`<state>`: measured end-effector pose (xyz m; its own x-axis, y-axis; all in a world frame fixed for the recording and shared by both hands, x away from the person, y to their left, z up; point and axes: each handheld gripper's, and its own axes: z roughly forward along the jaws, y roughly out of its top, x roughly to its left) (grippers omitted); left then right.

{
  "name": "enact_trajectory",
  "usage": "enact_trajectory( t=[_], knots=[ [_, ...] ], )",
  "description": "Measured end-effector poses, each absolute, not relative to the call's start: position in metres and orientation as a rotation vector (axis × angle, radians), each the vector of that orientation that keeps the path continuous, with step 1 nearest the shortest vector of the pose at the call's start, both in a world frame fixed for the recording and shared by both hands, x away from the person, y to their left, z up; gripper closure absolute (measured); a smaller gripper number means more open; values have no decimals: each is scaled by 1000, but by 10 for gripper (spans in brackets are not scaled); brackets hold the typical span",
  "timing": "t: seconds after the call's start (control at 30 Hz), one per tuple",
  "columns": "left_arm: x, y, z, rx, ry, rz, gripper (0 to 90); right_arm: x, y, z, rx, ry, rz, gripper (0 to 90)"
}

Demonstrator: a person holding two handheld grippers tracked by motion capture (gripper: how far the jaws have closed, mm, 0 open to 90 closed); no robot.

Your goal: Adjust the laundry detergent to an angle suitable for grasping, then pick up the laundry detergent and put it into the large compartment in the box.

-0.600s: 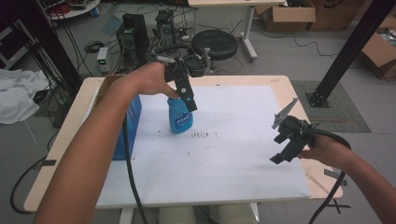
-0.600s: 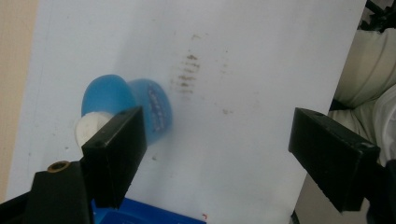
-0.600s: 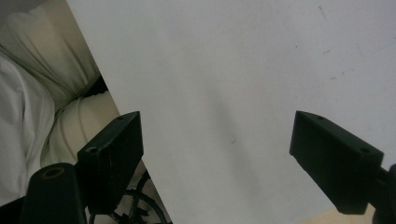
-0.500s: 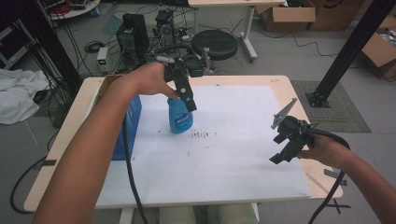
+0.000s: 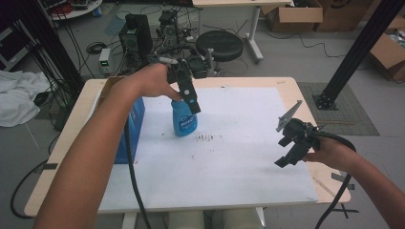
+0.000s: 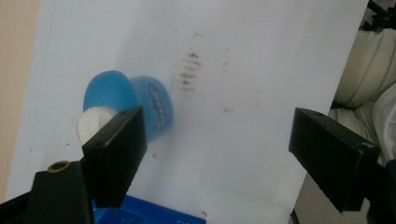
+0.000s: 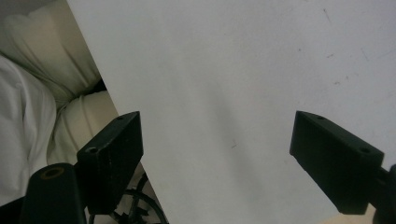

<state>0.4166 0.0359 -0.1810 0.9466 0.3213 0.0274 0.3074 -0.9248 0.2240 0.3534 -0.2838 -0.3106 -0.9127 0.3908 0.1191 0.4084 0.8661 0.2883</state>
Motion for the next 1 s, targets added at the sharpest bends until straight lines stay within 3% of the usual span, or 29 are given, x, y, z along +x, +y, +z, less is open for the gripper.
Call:
enact_trajectory(
  t=[1.0],
  knots=[
    [424,39,-181,2870,575,150,192,354,-285,-311,-647,-2984,-480,170]
  ],
)
